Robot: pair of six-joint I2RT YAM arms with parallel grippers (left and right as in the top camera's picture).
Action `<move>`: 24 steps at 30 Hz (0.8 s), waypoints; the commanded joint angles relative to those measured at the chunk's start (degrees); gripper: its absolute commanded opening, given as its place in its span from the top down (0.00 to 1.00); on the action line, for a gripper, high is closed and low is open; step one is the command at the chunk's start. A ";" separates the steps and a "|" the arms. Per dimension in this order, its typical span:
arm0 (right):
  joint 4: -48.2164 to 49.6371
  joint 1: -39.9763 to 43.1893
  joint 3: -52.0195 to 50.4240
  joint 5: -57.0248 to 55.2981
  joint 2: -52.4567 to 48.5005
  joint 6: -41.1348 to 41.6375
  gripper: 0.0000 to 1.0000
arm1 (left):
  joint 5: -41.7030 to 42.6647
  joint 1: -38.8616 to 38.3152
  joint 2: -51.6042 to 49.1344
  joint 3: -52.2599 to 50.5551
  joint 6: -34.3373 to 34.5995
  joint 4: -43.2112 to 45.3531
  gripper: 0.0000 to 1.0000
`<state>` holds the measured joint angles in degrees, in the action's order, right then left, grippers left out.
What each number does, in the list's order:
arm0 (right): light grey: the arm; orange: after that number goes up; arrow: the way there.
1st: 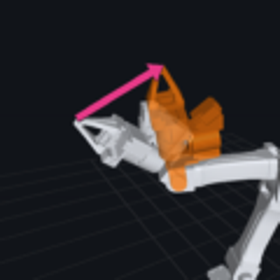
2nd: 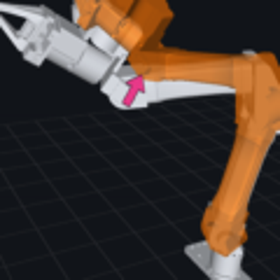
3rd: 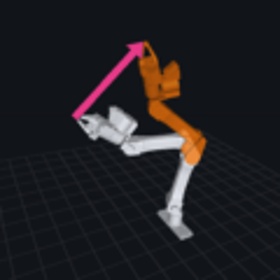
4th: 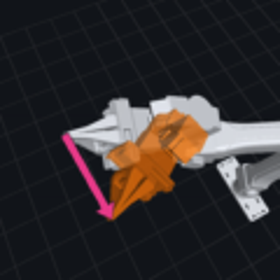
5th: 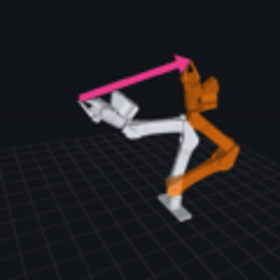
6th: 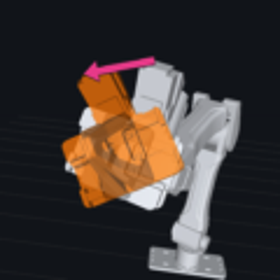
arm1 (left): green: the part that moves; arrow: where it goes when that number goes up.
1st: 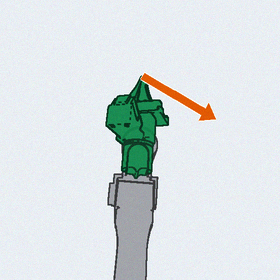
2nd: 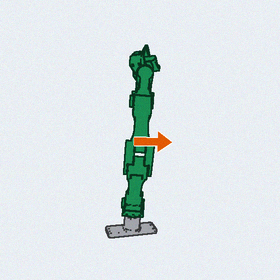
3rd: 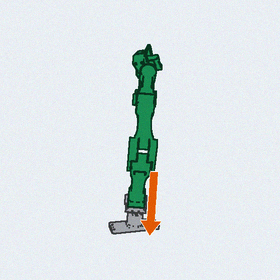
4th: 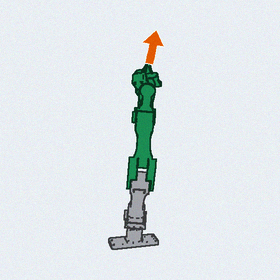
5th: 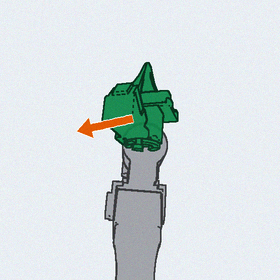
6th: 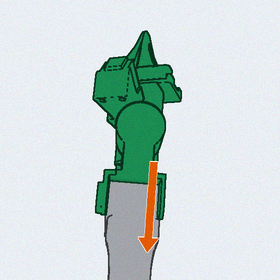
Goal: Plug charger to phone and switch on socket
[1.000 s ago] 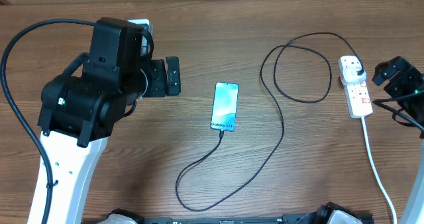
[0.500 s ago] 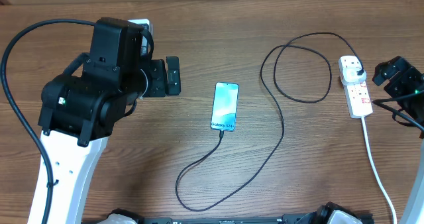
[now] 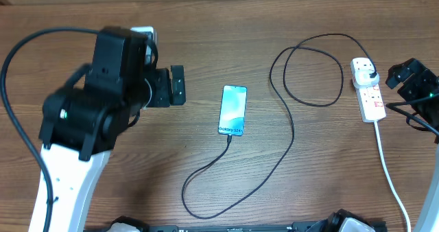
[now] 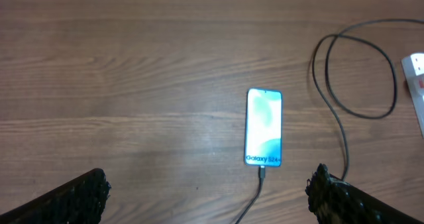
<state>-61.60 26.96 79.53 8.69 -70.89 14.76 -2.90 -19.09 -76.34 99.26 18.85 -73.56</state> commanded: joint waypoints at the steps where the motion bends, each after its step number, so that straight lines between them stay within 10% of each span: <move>1: 0.17 0.04 -0.35 -0.52 -0.17 0.07 0.00 | -2.91 0.33 6.80 -8.83 -1.29 4.04 0.01; 24: 0.17 0.04 -0.35 -0.52 -0.15 0.07 0.00 | 2.93 8.50 43.93 -60.04 -5.42 59.54 0.00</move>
<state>-61.60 26.96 79.46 8.67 -70.91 14.76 -4.05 -12.14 -37.26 45.58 14.96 -20.25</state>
